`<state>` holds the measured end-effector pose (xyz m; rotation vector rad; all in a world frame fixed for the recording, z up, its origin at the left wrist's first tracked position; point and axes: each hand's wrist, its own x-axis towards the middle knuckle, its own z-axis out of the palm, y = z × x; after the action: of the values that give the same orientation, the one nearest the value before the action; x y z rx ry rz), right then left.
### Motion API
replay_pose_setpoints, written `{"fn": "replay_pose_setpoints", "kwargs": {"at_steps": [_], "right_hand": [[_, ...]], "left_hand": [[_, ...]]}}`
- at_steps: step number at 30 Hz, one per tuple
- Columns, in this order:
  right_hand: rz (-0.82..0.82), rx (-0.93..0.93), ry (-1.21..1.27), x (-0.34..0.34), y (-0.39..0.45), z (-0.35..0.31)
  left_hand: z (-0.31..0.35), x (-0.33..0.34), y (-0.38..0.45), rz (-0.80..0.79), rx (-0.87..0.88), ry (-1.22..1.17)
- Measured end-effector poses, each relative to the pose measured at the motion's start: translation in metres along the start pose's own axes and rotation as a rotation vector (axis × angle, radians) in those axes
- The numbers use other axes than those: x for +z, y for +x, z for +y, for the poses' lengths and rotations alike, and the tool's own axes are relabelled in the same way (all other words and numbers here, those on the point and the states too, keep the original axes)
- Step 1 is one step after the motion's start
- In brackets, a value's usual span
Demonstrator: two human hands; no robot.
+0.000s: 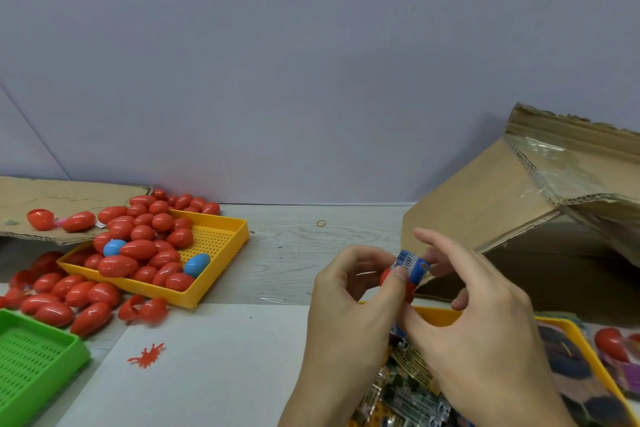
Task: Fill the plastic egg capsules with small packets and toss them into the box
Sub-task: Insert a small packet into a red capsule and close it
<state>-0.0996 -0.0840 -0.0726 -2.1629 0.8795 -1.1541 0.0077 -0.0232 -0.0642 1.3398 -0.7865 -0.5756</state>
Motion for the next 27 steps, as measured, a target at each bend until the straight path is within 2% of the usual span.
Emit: {"fn": "replay_pose_setpoints", "kwargs": {"at_steps": [6,27], "right_hand": [[-0.025,-0.022,0.032,0.0004,-0.0010,-0.0015],[-0.025,-0.020,0.075,-0.0010,0.0013,0.0033]], "left_hand": [[-0.0023,0.0026,-0.0013,-0.043,-0.095,-0.125],[-0.0036,0.0017,0.0008,-0.042,-0.074,-0.038]]}}
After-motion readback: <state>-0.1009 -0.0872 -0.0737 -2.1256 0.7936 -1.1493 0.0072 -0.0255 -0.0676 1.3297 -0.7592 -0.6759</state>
